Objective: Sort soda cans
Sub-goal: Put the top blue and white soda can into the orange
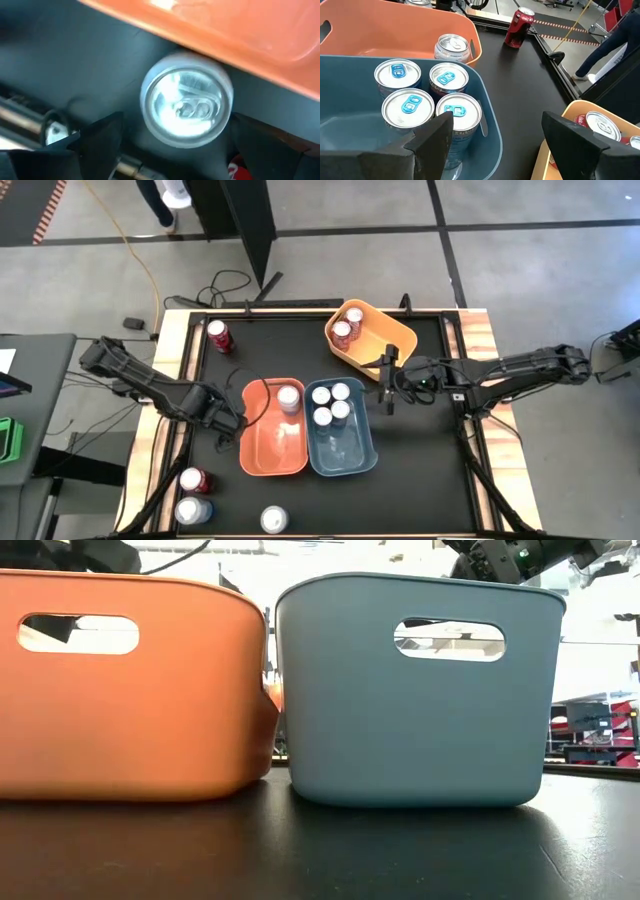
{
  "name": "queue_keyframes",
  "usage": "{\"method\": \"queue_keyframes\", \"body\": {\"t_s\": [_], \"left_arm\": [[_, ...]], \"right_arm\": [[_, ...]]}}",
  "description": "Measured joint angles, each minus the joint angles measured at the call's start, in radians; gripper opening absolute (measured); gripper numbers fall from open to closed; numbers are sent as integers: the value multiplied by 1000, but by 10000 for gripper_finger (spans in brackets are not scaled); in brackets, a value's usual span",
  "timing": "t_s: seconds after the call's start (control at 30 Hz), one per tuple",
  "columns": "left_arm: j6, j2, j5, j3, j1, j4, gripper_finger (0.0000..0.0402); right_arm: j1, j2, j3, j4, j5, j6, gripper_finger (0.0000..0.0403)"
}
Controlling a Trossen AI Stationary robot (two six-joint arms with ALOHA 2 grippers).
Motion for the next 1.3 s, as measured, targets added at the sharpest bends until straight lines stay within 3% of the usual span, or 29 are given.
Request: {"method": "queue_keyframes", "body": {"t_s": [0.57, 0.93, 1.13, 1.3], "left_arm": [[57, 0, -5, -174, 9, 196, 354], [132, -1, -57, -181, 9, 265, 291], [122, -9, -19, -181, 9, 229, 291], [61, -56, 7, -163, 9, 91, 291]], "right_arm": [[0, 0, 0, 10, 0, -9, 323], [0, 0, 0, 12, 0, -11, 323], [0, 0, 0, 12, 0, -11, 323], [0, 0, 0, 12, 0, -11, 323]]}}
